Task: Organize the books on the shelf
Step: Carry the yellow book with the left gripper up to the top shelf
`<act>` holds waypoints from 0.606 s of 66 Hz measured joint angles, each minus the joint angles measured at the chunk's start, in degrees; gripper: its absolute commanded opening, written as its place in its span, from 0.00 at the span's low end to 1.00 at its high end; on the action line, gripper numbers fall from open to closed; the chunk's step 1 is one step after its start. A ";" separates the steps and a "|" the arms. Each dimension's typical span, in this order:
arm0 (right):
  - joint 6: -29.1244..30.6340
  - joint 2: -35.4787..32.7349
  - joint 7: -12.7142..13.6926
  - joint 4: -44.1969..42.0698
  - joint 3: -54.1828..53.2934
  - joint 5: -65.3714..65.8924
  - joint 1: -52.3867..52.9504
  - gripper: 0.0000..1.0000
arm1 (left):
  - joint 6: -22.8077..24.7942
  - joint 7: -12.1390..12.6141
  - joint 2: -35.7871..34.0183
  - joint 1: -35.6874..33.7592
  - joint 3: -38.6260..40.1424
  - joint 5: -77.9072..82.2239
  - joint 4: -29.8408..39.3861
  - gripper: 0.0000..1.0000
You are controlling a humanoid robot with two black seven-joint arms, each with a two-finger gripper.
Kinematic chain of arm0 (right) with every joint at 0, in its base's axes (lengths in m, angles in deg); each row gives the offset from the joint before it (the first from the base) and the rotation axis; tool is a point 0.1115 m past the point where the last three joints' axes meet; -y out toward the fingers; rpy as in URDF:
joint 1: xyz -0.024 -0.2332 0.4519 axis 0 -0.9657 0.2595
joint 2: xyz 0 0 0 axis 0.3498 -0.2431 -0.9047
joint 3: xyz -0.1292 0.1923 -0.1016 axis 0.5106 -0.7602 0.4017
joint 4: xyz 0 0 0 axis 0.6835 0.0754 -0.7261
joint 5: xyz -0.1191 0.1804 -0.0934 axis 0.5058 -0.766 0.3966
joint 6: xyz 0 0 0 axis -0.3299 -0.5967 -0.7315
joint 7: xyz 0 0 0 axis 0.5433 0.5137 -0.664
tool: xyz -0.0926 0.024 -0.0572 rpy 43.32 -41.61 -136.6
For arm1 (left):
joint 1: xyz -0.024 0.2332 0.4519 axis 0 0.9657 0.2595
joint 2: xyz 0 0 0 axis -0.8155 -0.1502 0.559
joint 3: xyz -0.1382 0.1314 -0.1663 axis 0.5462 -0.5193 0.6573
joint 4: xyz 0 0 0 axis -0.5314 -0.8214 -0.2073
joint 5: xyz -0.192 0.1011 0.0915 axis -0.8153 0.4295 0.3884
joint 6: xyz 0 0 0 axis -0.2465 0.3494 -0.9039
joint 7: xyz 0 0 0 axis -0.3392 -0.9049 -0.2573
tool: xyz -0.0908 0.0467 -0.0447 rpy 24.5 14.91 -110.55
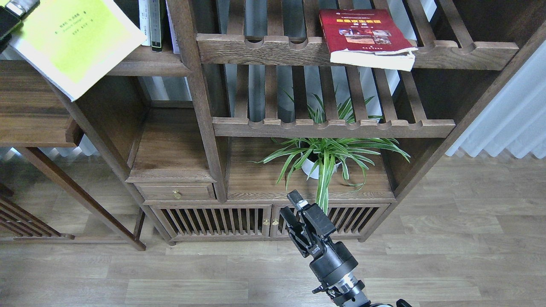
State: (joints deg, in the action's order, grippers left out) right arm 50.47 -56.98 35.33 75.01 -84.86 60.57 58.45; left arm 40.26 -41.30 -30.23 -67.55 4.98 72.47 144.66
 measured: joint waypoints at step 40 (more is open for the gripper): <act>0.00 -2.35 -0.09 -0.30 -0.67 -0.01 0.97 0.87 | -0.03 14.41 0.02 -7.56 8.59 6.37 -3.13 0.07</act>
State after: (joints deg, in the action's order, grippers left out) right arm 50.47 -59.33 35.24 74.71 -85.53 60.56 59.42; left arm 40.23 -26.89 -30.22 -75.10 13.57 78.83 141.53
